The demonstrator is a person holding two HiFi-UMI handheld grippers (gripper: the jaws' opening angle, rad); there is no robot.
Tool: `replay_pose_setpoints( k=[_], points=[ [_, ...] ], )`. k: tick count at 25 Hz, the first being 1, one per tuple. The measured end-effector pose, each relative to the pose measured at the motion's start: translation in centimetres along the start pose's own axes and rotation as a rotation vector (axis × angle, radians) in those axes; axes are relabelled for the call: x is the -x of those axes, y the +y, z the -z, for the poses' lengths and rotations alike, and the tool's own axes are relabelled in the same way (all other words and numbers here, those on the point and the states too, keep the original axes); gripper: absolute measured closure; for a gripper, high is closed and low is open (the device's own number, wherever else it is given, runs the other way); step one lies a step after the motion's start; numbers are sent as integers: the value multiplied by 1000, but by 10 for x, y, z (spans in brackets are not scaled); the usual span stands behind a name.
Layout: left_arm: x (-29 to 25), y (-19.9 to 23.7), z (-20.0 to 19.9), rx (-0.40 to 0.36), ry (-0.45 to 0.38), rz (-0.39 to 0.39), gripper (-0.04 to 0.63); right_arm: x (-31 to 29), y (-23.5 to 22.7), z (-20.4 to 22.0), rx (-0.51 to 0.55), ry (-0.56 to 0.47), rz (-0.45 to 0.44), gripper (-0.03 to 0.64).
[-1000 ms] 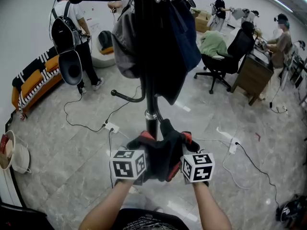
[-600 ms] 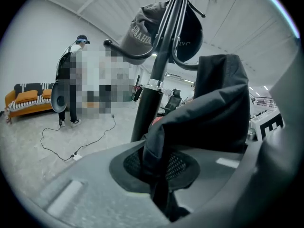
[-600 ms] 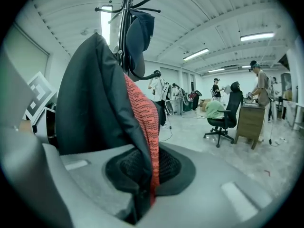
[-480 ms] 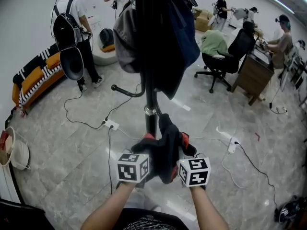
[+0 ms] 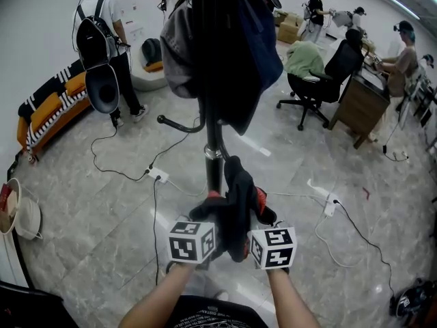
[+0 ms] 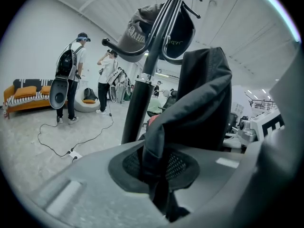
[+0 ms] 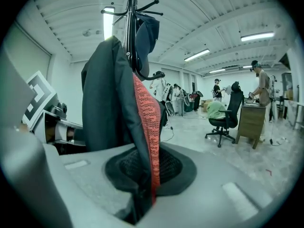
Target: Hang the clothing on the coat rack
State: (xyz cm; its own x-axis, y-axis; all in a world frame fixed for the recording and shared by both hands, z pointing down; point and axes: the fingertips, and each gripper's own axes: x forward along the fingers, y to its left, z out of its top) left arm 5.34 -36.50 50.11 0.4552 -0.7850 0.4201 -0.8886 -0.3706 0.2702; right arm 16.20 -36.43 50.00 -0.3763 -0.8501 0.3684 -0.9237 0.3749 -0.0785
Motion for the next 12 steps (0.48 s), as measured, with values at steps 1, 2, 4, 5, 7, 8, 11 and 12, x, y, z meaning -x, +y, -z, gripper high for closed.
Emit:
replay_pose_setpoints(
  k=[1,2,4,5,7,8,11,12],
  points=[
    [0,-1,0,0,-3,1,566,1,1,0,0,-3,-1,584],
    [1,-2,0,0,-6,3,566,1,2,0,1,-4,-2,584],
    [2,-5,0,-5,-9,10,566,2,5,1,5,-4,-3,584],
    [2,-6,1,-7,-9,13,566,2,6,1,5,-5,-3,584],
    [4,-8,2,-13,-8,12,566,3,8,2,2,-7,-2,584],
    [6,-8,3,-17,-8,9,565,4,10,2,0,-7,-3,582],
    [11,-9,6,-23,-9,-2,565,7,14,4,0,-6,-6,577],
    [12,-9,7,-25,-9,-4,565,8,15,4,0,-5,-7,572]
  ],
)
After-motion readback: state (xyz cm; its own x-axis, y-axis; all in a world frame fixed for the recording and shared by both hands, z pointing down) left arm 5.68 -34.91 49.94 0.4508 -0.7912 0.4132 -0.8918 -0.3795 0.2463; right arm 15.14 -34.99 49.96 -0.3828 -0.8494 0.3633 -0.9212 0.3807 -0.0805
